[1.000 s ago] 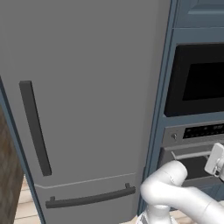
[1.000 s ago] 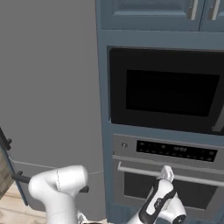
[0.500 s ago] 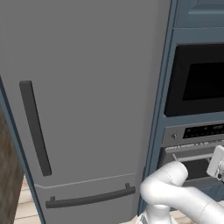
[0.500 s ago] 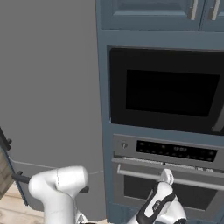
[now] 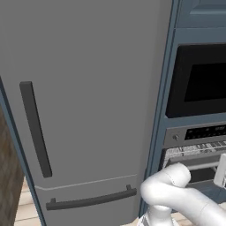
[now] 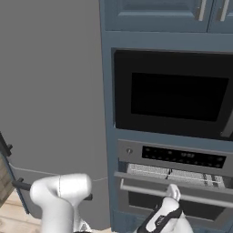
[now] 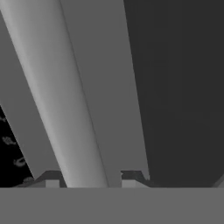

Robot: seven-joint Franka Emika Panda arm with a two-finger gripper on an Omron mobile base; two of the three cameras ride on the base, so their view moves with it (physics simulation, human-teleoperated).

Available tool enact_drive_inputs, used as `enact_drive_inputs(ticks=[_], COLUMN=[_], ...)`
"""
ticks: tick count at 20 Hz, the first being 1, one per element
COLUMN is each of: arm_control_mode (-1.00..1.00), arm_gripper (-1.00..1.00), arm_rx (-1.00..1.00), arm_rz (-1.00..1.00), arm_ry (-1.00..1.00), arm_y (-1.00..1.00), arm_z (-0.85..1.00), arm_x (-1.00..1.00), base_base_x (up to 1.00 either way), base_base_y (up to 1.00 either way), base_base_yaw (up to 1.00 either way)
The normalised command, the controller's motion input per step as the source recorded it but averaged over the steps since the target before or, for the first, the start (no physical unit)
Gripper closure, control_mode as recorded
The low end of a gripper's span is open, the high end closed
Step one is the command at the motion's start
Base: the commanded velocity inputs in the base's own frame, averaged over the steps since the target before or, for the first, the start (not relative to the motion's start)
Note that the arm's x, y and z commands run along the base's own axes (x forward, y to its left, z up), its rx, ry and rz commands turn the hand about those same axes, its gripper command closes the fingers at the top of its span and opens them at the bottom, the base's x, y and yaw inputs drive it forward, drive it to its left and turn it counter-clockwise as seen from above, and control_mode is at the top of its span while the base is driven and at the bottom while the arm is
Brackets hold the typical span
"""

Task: Take the fish from the oven and place it on the plate on the counter.

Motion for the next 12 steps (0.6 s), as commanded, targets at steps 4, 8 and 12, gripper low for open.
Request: enact_drive_inputs(ticks=[4,8,12], arm_control_mode=[-1.00,-1.00,-1.00], arm_gripper=[1.00,1.00,1.00], arm_rx=[0.00,-0.03,-0.05], arm_rz=[0.00,0.00,0.00], arm_ry=[0.07,0.11,0.09], arm_y=[-0.07,-0.11,-0.08], arm_z=[-0.49,-0.65,-0.73], arm_x=[-0.49,-0.52,-0.48], base_base_x=[0.00,0.00,0.00], base_base_y=[0.00,0.00,0.00], base_base_yaw=[0.00,0.00,0.00])
